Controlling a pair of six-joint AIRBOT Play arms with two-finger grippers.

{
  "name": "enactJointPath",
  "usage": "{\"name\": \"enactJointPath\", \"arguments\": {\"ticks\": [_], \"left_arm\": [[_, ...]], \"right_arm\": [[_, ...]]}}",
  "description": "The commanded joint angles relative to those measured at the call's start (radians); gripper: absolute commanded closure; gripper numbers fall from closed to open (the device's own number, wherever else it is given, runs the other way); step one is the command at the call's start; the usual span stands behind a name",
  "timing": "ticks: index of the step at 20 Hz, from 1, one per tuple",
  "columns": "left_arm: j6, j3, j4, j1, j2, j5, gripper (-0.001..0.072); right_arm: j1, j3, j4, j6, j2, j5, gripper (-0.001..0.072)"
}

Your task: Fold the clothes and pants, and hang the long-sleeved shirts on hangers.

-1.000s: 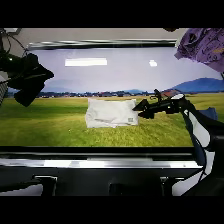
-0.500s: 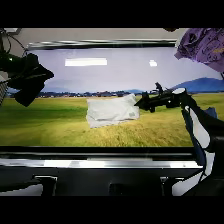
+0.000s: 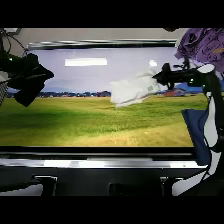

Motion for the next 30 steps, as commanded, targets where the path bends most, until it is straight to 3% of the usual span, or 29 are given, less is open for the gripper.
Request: {"name": "enactJointPath", "arguments": {"ticks": [1, 8, 12, 16, 19, 22, 30], "left_arm": [[0.002, 0.000, 0.000, 0.000, 0.000, 0.000, 0.0689], [0.002, 0.000, 0.000, 0.000, 0.000, 0.000, 0.0689], [-0.010, 0.000, 0.000, 0.000, 0.000, 0.000, 0.0689], [-0.017, 0.000, 0.000, 0.000, 0.000, 0.000, 0.0689], [-0.017, 0.000, 0.000, 0.000, 0.000, 0.000, 0.0689], [-0.017, 0.000, 0.000, 0.000, 0.000, 0.000, 0.0689], [-0.016, 0.000, 0.000, 0.001, 0.000, -0.001, 0.0689]], "right_arm": [[-0.100, 0.090, -0.004, 0.129, 0.001, -0.039, 0.0679], [-0.272, 0.151, -0.021, 0.317, 0.029, -0.194, 0.0680], [-0.325, 0.151, -0.121, 0.487, 0.069, -0.269, 0.0679], [-0.351, 0.151, -0.245, 0.632, 0.109, -0.253, 0.0680], [-0.365, 0.151, -0.367, 0.785, 0.146, -0.191, 0.0680], [-0.380, 0.151, -0.487, 0.866, 0.183, -0.070, 0.0680], [-0.489, 0.145, -0.673, 0.809, 0.225, 0.246, 0.0679]]}}
